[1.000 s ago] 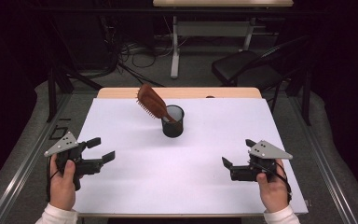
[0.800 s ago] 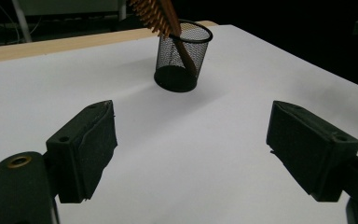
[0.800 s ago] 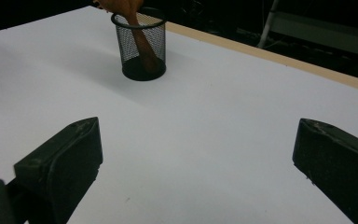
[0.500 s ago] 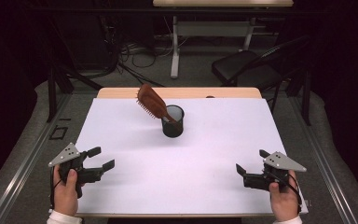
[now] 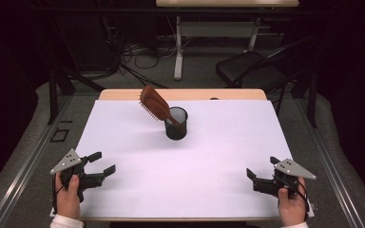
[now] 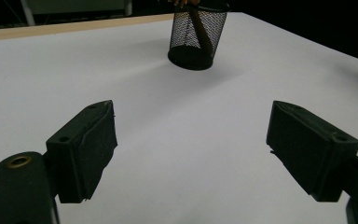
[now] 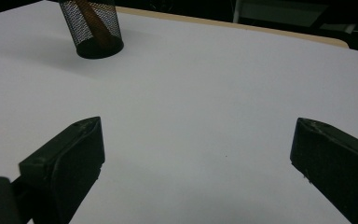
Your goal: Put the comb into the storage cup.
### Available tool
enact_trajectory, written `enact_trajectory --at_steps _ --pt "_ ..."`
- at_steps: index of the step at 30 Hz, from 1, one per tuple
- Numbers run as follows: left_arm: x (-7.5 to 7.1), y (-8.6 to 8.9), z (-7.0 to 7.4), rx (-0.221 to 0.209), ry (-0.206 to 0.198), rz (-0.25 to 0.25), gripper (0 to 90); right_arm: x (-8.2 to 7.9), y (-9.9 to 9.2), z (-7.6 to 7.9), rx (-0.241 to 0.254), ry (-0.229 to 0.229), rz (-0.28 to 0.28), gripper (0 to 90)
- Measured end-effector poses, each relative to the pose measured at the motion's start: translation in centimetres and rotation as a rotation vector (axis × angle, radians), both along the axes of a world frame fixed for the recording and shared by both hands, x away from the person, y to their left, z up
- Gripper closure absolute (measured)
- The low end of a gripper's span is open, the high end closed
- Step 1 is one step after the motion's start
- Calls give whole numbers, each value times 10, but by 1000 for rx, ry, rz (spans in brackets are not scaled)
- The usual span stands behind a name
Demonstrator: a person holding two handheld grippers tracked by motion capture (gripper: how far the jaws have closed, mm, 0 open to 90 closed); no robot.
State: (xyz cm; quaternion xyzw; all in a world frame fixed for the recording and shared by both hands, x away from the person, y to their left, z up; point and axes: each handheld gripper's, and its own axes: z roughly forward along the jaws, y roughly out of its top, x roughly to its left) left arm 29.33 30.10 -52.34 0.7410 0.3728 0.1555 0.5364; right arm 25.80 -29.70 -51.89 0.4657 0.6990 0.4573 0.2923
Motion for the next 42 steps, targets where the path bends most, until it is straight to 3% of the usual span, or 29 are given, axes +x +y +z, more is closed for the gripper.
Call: enact_trajectory --at_steps 4,7,10,17,27,42 --pt "1 2 -6 31 1 0 160 0 -5 -7 9 15 -6 29" --pt "1 1 -9 76 -9 0 160 1 -9 -13 21 18 -16 31" --pt "1 0 -12 87 -5 -5 159 1 -13 -16 54 23 -30 39" --pt "2 -2 -15 92 -2 -10 160 3 -15 -22 45 36 -43 40" --pt "2 2 -18 67 3 6 160 6 -17 -28 50 63 -47 44" --pt "2 4 -19 65 1 19 160 7 -17 -30 42 63 -47 49"
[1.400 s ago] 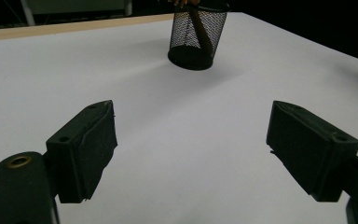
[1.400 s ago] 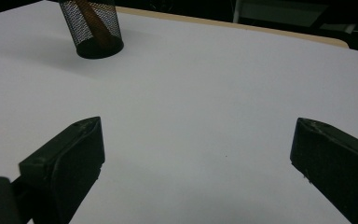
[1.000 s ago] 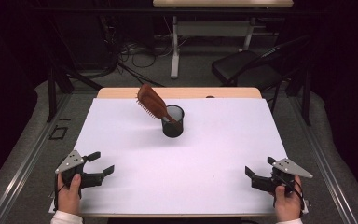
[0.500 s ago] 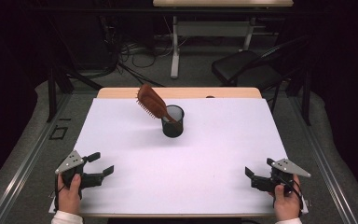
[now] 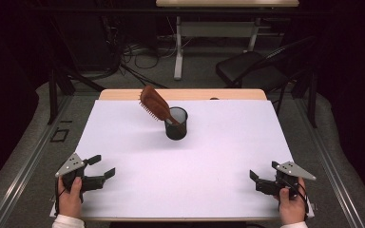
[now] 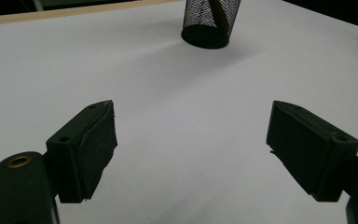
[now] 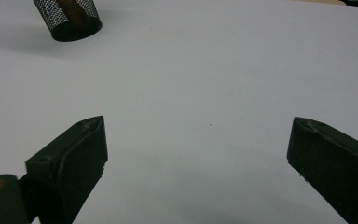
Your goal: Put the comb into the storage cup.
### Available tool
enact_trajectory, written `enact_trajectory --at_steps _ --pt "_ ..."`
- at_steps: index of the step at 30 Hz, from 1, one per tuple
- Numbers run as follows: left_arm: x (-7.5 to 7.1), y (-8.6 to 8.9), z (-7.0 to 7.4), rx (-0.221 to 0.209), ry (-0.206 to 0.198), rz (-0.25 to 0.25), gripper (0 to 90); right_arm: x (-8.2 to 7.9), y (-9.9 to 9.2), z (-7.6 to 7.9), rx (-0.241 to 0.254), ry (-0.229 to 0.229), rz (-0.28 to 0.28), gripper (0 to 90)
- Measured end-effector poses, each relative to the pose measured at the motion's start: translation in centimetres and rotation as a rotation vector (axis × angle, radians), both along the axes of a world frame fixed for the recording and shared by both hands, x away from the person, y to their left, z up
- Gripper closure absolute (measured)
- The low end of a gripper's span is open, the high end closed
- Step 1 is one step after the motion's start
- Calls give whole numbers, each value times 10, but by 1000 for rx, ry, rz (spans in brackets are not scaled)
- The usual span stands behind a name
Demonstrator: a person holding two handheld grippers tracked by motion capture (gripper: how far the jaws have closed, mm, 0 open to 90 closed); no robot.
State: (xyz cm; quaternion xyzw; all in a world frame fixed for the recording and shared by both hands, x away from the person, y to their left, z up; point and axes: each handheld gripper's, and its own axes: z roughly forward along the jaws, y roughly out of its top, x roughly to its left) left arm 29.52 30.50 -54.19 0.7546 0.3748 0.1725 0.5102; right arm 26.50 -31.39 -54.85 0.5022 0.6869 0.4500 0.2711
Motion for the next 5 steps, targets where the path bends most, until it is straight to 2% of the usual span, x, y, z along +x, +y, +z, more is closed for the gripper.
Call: enact_trajectory --at_steps 5 --pt "0 0 1 -3 -1 1 160 0 -1 0 1 2 -5 49"
